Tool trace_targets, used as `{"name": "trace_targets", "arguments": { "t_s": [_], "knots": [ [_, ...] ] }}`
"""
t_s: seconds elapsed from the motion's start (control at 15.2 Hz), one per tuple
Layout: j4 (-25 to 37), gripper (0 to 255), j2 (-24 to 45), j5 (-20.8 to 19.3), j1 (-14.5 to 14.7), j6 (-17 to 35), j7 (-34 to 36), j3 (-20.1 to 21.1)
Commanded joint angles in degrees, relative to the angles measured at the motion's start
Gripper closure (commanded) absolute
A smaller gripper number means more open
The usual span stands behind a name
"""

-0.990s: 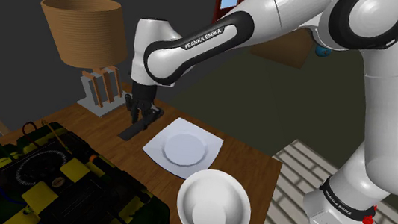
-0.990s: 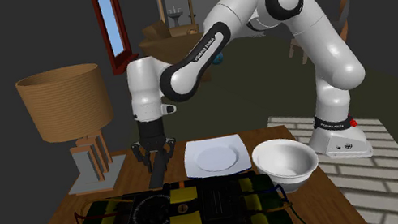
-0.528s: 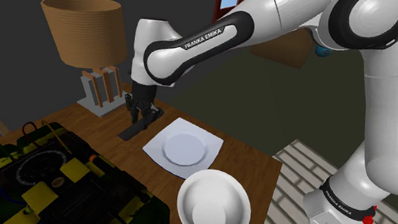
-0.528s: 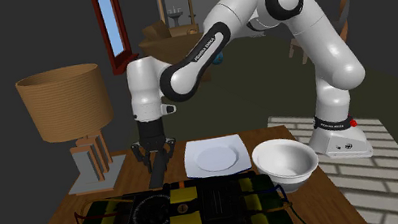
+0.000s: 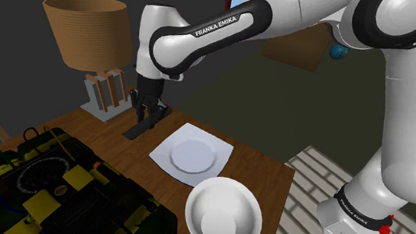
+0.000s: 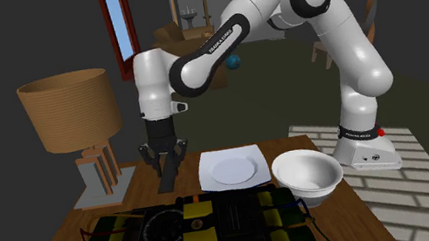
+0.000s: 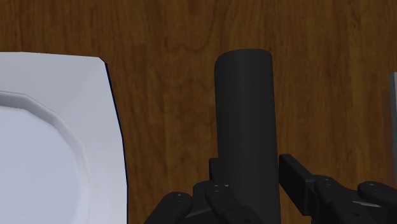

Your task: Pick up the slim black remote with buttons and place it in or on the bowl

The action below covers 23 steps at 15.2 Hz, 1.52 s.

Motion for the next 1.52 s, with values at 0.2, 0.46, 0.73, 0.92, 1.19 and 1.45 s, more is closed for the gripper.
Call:
{"name": "trace_targets", "arguments": {
  "t_s": [0.2,0.46,0.73,0.92,1.19,1.45],
  "knots": [
    [1.47,255,-1.70,0.75,-0.35,-3.03,0.02,0.56],
    [2.97,255,-2.85,1.26,-0.54,-5.56,0.07,0.93],
    [4.72,255,-3.84,1.69,-0.65,-8.17,0.18,1.25],
    [6.19,255,-4.46,1.96,-0.68,-10.19,0.29,1.44],
    [8.39,255,-5.11,2.24,-0.65,-12.94,0.48,1.67],
    [10.24,255,-5.49,2.38,-0.56,-15.09,0.66,1.80]
  ]
}}
